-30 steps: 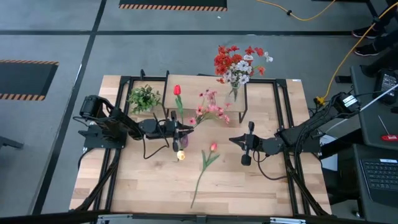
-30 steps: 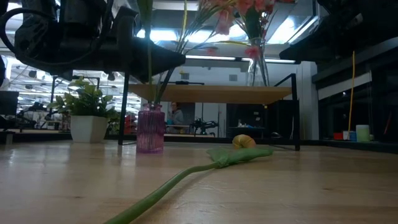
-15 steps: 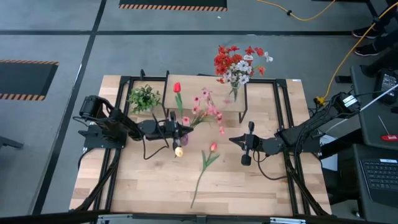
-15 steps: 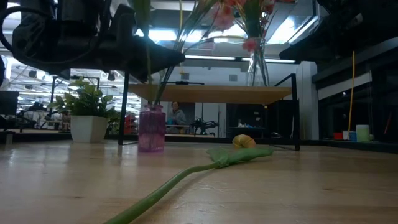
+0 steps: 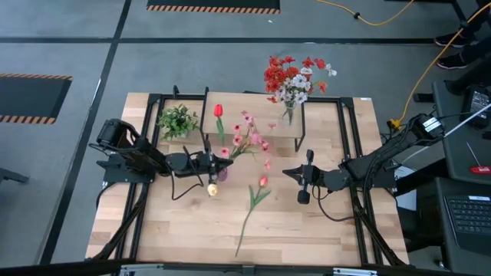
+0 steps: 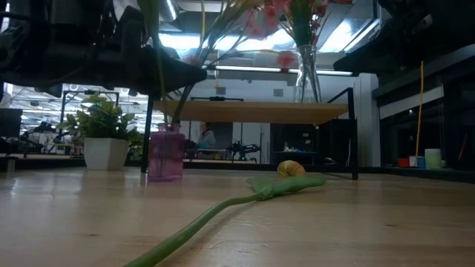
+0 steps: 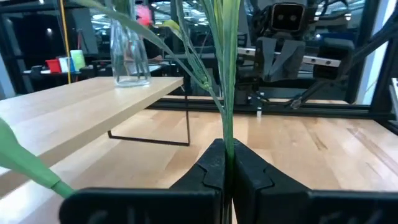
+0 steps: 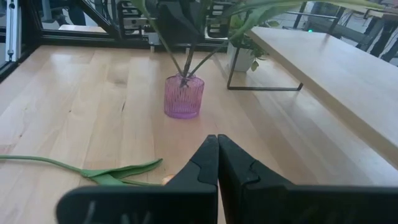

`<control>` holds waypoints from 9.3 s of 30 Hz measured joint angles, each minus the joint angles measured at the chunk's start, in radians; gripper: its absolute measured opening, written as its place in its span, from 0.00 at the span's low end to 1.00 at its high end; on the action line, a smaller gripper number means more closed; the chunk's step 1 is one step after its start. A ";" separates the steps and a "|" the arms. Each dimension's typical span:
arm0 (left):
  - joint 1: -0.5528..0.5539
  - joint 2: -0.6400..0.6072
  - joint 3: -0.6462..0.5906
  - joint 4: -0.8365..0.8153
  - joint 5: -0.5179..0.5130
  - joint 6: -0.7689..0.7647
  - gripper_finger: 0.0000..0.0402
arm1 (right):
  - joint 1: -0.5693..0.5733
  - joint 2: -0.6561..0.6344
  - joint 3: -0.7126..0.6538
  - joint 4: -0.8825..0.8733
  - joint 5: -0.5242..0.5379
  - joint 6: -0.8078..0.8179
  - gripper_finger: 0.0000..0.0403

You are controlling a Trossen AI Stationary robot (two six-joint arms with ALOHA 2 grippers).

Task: Pick and place flowers into a vace then onto a shelf
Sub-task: Put the pink flowers into the purple vase, then put the pink flower into the purple vase

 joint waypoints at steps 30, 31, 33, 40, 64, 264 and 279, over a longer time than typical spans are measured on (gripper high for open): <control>-0.002 0.000 0.001 -0.025 0.002 0.000 0.03 | 0.000 0.000 0.000 0.000 0.000 0.001 0.00; -0.002 0.000 0.001 -0.028 0.002 0.000 0.04 | 0.000 0.000 0.000 0.000 0.000 0.001 0.00; -0.002 0.002 -0.002 -0.045 0.002 0.001 0.07 | 0.000 0.000 0.000 0.000 0.000 0.001 0.01; -0.002 0.002 -0.002 -0.024 0.002 0.034 0.18 | 0.000 0.000 0.000 0.000 0.000 0.004 0.04; -0.002 -0.037 -0.121 0.131 0.081 0.030 0.37 | 0.000 0.000 0.000 0.006 0.003 0.000 0.04; -0.476 0.494 1.213 -2.019 -0.096 -1.117 0.28 | -0.006 0.000 0.000 -0.113 0.000 0.027 0.04; -0.402 0.494 1.213 -1.968 -0.048 -1.069 0.33 | -0.006 0.000 0.000 -0.113 0.000 0.027 0.04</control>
